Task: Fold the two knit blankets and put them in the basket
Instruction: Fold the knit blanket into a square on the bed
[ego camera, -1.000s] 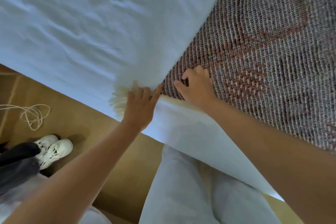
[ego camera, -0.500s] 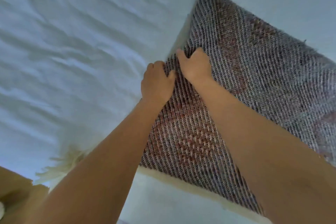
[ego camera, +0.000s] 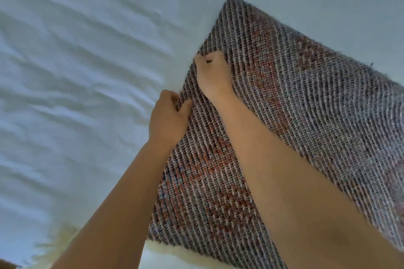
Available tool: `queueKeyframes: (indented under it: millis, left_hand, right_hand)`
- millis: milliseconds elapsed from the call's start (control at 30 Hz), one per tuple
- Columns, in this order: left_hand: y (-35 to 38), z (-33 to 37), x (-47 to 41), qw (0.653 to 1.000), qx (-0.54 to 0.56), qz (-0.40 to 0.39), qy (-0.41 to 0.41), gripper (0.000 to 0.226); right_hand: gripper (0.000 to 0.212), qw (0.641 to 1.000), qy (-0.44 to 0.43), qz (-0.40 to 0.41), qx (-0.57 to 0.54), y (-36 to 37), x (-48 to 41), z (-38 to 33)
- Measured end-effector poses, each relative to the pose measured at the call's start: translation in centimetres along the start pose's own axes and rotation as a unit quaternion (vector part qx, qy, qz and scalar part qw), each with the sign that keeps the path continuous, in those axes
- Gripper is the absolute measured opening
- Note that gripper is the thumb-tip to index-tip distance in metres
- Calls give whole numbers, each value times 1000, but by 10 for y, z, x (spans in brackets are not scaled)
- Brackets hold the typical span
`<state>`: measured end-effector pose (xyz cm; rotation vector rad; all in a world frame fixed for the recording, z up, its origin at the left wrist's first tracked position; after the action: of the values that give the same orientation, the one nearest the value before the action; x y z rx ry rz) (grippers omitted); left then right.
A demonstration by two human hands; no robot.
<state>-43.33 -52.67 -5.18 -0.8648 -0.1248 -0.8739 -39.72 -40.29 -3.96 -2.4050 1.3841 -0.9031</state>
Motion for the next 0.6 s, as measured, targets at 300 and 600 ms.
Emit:
queueKeyframes:
  millis: [300, 600]
  left_hand:
    - [-6, -13, 29, 997, -62, -44, 15, 43]
    - [-20, -51, 77, 975, -205, -87, -6, 65]
  right_hand:
    - [45, 972, -138, 26, 191, -14, 67, 48]
    - [57, 892, -127, -72, 428, -32, 229, 154]
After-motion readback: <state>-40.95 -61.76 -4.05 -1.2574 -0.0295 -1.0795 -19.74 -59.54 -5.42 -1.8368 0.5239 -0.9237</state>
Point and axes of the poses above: each hand's wrist, its own x-axis away from the middle knuckle, its own y-axis out of the palm, z = x × y, the point moved 3 cm from there along -x, towards the middle knuckle, and after that the axes turned 3 degrees about y, right-handed, at the moved point
